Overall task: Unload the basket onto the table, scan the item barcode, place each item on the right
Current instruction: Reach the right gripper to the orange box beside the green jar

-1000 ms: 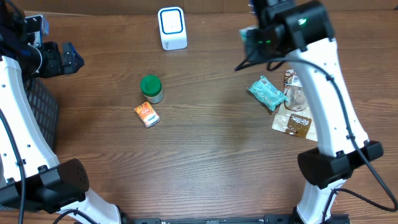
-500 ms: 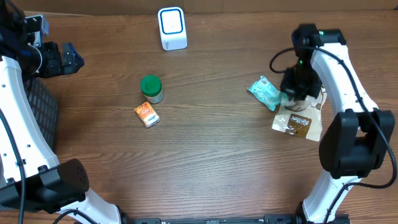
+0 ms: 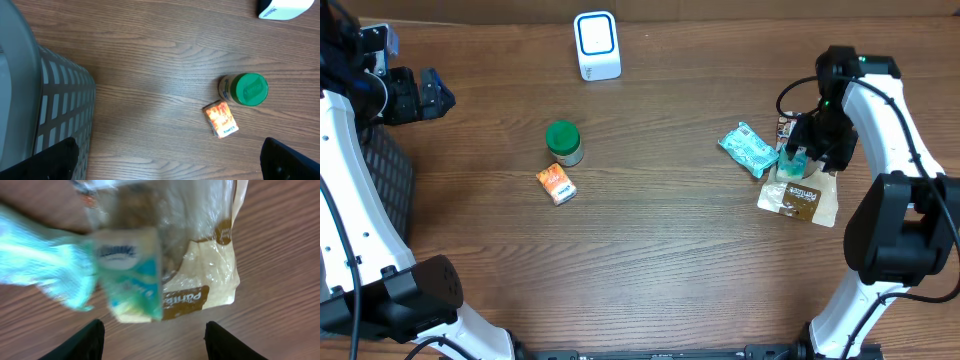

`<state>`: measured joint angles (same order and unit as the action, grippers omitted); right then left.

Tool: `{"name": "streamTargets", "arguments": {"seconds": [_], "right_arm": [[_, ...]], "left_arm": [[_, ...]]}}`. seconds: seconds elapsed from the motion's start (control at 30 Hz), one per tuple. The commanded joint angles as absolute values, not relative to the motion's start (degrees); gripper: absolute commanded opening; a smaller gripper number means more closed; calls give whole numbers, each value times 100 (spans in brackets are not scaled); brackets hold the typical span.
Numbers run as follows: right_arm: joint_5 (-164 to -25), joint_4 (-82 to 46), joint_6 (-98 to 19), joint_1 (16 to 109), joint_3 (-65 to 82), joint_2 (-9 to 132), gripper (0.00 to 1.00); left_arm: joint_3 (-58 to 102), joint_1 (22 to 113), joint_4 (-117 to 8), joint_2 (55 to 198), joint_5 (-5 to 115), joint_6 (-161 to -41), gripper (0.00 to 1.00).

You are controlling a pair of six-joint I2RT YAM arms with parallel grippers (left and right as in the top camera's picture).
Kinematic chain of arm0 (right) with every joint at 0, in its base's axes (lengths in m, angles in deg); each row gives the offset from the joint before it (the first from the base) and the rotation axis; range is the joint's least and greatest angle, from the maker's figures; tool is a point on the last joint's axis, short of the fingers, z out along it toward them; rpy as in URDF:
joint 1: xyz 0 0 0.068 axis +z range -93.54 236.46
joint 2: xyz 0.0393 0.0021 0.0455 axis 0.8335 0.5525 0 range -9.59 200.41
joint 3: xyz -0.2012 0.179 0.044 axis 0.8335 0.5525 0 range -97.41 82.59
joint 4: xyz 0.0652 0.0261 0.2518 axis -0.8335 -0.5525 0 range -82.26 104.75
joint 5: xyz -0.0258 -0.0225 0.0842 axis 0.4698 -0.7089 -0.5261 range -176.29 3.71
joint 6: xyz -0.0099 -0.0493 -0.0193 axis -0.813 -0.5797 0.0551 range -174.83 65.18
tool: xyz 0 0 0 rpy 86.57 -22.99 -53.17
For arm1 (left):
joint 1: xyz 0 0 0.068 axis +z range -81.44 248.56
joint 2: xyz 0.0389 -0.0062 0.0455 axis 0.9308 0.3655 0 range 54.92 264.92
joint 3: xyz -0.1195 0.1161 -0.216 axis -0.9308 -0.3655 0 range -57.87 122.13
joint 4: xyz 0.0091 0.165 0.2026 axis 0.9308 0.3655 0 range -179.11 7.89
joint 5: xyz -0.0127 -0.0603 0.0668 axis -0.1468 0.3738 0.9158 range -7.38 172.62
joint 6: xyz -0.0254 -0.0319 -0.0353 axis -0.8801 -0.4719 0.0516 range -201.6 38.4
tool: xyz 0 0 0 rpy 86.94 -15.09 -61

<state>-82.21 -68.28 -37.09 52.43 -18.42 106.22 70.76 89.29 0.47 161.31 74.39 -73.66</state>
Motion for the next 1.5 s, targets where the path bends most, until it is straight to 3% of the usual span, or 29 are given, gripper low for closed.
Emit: {"name": "streamTargets", "arguments": {"seconds": [0.0, 0.2, 0.57, 1.17, 1.47], "right_arm": [[-8748, -6998, -4089, 5385, -2751, 10539, 63], [-10241, -7038, -4642, 5868, -3324, 10539, 63], [-10313, -6498, -4539, 7490, -3287, 10556, 71], [-10608, -4253, -3630, 9903, -3287, 12161, 56], [-10527, -3510, -3324, 10019, -3287, 12755, 46]], "left_arm": [[7170, 8916, 40, 16056, 7452, -7259, 100], [7170, 8916, 40, 16056, 7450, -7259, 99], [7170, 8916, 40, 16056, 7450, -7259, 99], [7170, 8916, 40, 16056, 7452, -7259, 100], [7170, 8916, 40, 16056, 7452, -7259, 100]]}}
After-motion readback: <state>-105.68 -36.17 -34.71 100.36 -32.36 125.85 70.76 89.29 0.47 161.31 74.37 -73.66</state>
